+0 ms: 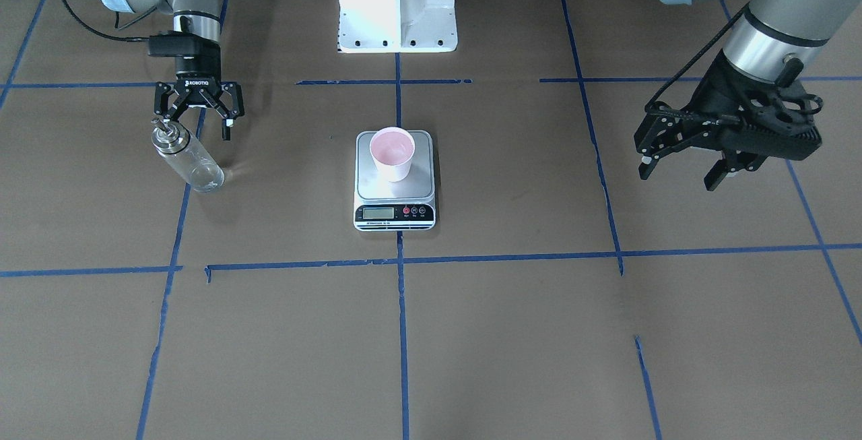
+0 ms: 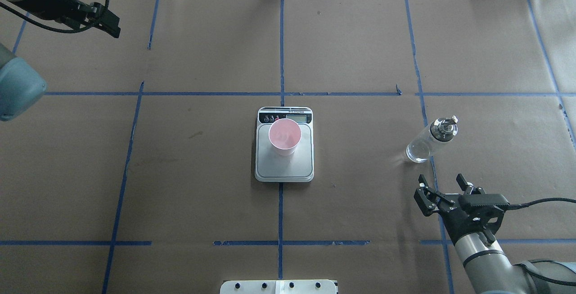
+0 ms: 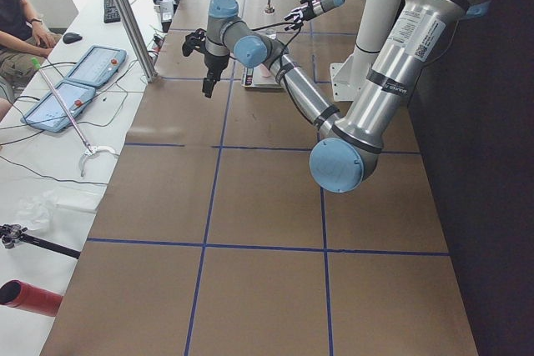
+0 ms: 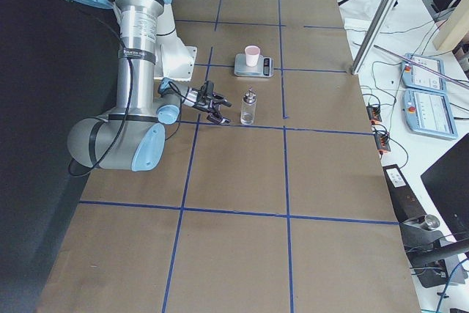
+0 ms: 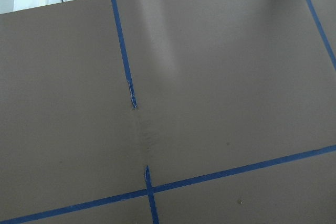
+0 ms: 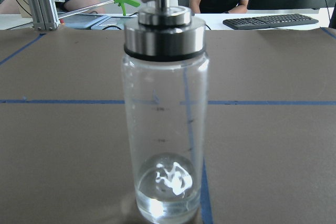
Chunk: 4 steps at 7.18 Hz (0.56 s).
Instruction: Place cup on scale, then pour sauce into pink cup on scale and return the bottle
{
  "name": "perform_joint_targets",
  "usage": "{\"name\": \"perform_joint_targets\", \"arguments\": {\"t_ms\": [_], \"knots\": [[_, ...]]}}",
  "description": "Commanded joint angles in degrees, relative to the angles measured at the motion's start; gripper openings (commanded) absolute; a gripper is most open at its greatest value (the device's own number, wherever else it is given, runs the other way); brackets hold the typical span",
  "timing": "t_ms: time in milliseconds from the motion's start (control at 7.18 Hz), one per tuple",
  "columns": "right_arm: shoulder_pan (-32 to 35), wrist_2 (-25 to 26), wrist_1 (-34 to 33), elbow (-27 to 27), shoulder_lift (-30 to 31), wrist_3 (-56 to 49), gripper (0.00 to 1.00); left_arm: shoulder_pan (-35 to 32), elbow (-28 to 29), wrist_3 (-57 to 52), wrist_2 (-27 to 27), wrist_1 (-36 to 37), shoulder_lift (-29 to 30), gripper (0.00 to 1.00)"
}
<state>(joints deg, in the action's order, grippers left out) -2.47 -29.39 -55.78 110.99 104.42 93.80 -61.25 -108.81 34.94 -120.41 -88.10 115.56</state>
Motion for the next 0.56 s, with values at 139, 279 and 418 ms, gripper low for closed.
{"name": "perform_joint_targets", "arguments": {"t_ms": [139, 279, 418], "knots": [[-1.7, -4.7, 17.6, 1.2, 15.1, 0.2, 1.0, -0.1, 2.5, -9.9, -0.1, -0.4, -3.9, 0.9], [-1.6, -5.8, 19.0, 1.1, 16.5, -0.3, 1.0, -0.5, 4.0, -11.7, -0.1, -0.4, -4.0, 0.9], [-1.3, -7.4, 19.5, 0.7, 16.4, -3.9, 1.0, -0.7, 7.0, -14.2, -0.2, -1.4, -5.2, 0.9]]}}
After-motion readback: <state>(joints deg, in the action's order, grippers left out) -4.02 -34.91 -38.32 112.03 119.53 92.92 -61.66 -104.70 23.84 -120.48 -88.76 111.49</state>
